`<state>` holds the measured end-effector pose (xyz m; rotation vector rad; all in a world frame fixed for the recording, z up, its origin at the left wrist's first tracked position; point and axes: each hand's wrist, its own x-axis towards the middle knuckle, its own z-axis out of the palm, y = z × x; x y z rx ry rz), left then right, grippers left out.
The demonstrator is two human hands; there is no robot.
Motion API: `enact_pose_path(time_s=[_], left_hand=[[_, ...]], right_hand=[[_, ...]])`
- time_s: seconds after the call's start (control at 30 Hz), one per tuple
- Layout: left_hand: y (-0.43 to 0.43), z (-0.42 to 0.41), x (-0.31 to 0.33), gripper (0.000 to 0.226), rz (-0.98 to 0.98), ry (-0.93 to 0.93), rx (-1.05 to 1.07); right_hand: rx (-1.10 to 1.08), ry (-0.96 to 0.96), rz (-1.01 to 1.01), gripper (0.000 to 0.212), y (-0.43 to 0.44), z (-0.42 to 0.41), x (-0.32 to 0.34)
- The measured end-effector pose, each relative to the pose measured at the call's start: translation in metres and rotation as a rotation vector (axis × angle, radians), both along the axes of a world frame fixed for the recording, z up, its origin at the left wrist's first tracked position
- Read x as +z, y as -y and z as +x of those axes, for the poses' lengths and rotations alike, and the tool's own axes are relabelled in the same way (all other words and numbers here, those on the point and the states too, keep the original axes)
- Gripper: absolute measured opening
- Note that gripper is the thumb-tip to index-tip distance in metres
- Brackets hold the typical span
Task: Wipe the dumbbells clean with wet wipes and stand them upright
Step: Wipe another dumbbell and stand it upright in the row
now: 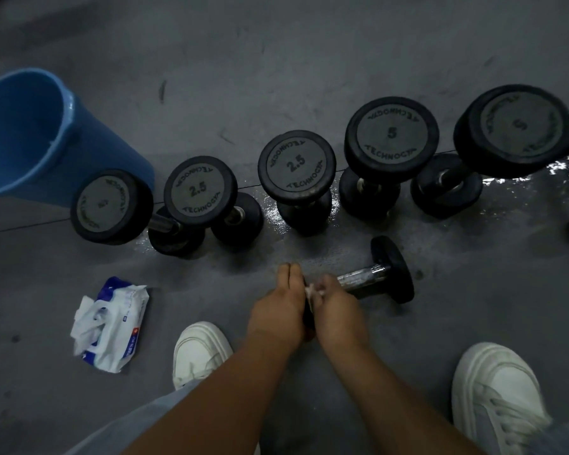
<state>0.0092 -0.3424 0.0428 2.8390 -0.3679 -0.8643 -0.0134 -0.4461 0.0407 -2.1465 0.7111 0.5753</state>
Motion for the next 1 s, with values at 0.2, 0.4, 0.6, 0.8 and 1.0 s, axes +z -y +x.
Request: enact_pose_path(time_s=[0.2,0.4,0.6,0.8,1.0], left_hand=[[-0.002,0.001,-0.004,0.100,0.005,0.003,-0.013],[0.000,-0.001,0.000,0.094,-0.001,-0.008,-0.001],[-0.002,0.000,-0.001,0.102,0.015,-0.008,-0.020],[-0.002,0.001,-0.002,0.095,-0.034,-0.012,0.004],[-0.001,0.000,0.002,0.098,0.000,-0.006,-0.013]], right_hand=[[-0.149,0.243,0.071,0.007,0.003,0.007,0.009],[0.085,0.006,0.077,0.030,0.004,-0.006,0.002],[0.159,0.060,0.031,0.022,0.004,0.014,0.000],[0.141,0.240,0.042,0.026,0.010,-0.008,0.003],[0.331,0.072,0.046,0.032,0.006,-0.003,-0.002]])
